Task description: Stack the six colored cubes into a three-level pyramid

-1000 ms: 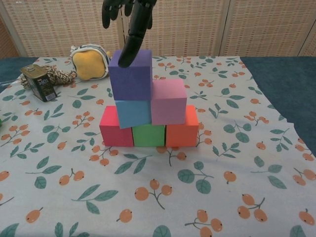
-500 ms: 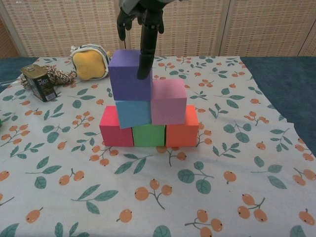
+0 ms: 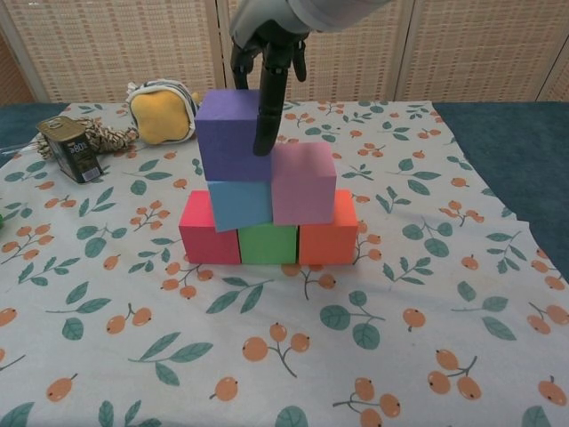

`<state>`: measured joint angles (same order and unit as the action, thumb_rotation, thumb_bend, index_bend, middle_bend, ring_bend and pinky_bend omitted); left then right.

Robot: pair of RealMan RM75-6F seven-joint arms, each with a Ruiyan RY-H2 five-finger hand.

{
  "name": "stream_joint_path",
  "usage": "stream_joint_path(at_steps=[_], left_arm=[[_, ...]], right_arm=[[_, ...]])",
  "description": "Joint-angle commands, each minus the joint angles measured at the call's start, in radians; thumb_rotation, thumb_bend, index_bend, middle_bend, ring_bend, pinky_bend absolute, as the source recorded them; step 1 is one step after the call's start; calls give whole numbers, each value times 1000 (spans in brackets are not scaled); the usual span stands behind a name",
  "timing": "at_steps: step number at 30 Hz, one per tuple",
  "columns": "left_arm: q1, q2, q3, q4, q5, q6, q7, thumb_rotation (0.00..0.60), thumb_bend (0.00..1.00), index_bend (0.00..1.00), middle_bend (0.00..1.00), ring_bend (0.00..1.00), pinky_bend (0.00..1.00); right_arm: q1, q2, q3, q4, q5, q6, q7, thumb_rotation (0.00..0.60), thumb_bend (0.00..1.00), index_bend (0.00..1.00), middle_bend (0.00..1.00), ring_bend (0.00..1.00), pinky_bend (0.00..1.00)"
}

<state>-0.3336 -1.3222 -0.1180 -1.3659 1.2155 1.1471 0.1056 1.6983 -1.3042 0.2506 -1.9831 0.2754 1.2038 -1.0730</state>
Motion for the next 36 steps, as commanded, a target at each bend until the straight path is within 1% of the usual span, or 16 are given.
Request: stream_joint_path(at_steps=[1, 4, 6, 7, 9, 10, 13, 14, 20, 26, 30, 36], left_arm=[[0, 0, -1, 0, -1, 1, 0, 600, 357, 0, 0, 5, 129], [1, 1, -2, 1, -2, 1, -1, 600, 358, 0, 0, 5, 130], [1, 1, -2, 1, -3, 1, -1, 600, 358, 0, 0, 5, 129], [1, 1, -3, 1, -4, 1, 0, 600, 358, 0, 0, 5, 129], [2, 2, -2, 0, -4, 2, 2, 600, 357, 0, 0, 5, 129], [2, 2, -2, 0, -4, 3, 2, 600, 357, 0, 0, 5, 130], [3, 4, -3, -3, -3, 7, 2, 600, 357, 0, 0, 5, 129], [3, 4, -3, -4, -3, 7, 2, 600, 357, 0, 0, 5, 129], [4, 4, -2, -5, -3, 9, 7, 600, 358, 0, 0, 5, 129], [3, -1, 0, -7, -6, 8, 22, 600, 357, 0, 0, 5, 130], [2, -6, 0, -7, -9, 7, 31, 600, 358, 0, 0, 5, 129], [1, -9, 1, -5, -12, 5, 37, 600, 357, 0, 0, 5, 130]], right_arm=[[-11, -14, 8, 16, -14, -1, 4, 462, 0, 305, 0, 0, 258], [-23, -32, 15, 31, -40, 11, 15, 459, 18, 373, 10, 0, 294], [-33, -46, 20, 40, -60, 21, 25, 459, 59, 411, 32, 1, 327], [-37, -53, 20, 44, -68, 27, 28, 469, 88, 430, 46, 3, 349], [-45, -66, 22, 52, -81, 38, 31, 498, 121, 455, 65, 11, 371], [-48, -71, 23, 56, -83, 42, 30, 522, 141, 471, 74, 16, 378], [-57, -79, 32, 62, -86, 47, 24, 590, 200, 499, 91, 25, 382], [-60, -78, 35, 62, -88, 46, 23, 600, 221, 504, 95, 27, 382], [-92, -38, 64, 34, -124, 24, 32, 600, 266, 528, 109, 49, 382], [-128, 28, 79, -5, -144, 2, 44, 600, 272, 556, 109, 51, 382], [-155, 62, 97, -24, -154, -30, 75, 600, 272, 559, 109, 51, 382], [-161, 88, 82, -31, -125, -44, 58, 600, 276, 564, 109, 51, 382]])
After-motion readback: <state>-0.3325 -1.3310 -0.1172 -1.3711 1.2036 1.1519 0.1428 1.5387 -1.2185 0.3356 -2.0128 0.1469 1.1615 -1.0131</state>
